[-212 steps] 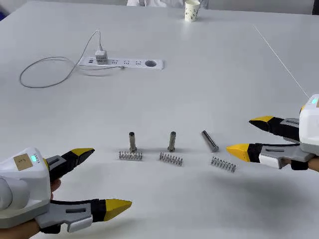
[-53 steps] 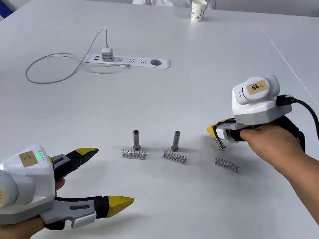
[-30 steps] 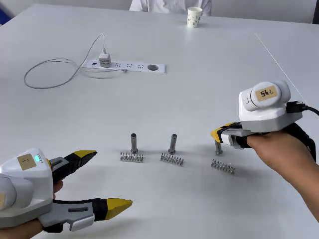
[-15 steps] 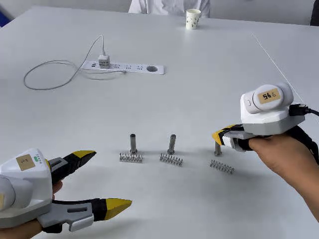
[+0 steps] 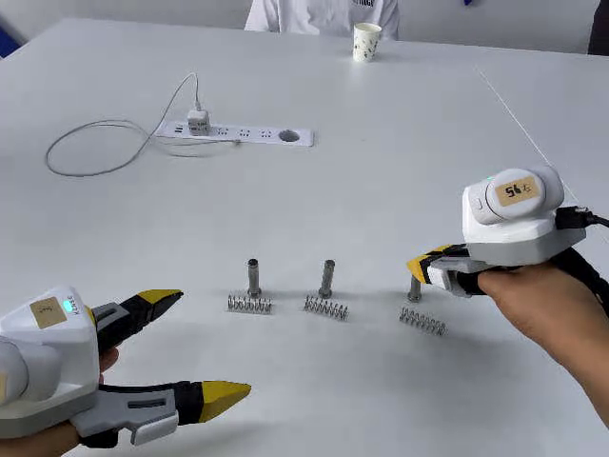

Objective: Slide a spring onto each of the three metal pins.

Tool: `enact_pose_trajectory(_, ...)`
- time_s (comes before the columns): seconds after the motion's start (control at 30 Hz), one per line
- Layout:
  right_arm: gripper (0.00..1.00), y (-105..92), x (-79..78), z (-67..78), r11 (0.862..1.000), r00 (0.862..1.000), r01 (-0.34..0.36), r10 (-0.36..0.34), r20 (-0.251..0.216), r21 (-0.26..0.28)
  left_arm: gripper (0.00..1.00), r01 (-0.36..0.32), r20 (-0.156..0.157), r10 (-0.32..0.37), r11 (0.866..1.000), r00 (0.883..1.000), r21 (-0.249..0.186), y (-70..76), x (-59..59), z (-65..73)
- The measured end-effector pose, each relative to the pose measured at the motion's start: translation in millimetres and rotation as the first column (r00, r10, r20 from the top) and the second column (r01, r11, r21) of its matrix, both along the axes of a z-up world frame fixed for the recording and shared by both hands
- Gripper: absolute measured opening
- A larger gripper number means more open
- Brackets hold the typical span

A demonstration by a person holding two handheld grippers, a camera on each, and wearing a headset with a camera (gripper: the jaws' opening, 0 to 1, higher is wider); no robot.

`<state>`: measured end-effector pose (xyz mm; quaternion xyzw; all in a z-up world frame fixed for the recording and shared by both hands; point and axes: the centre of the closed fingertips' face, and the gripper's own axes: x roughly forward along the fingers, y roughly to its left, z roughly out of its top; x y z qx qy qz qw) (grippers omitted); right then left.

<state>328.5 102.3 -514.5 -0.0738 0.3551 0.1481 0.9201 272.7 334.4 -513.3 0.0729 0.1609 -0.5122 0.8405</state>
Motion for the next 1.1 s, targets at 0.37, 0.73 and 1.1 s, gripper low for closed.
enact_pose_trajectory(0.37,0.09,-1.6,-5.6,0.9,1.0,1.0,0.008,-0.008,-0.002,0.0,0.85,0.002,0.002,-0.002,1.0,1.0,-0.003,-1.3,-1.4,0.6)
enact_pose_trajectory(0.73,0.09,-4.5,-8.7,-0.2,1.0,1.0,0.01,-0.01,-0.005,-0.002,0.85,0.005,0.004,-0.005,1.0,1.0,-0.001,-1.1,-2.0,1.1)
enact_pose_trajectory(1.1,0.09,-5.1,-9.9,-0.7,1.0,1.0,0.009,-0.009,-0.006,-0.009,0.85,0.002,0.006,-0.002,1.0,1.0,0.001,2.0,-3.4,1.5)
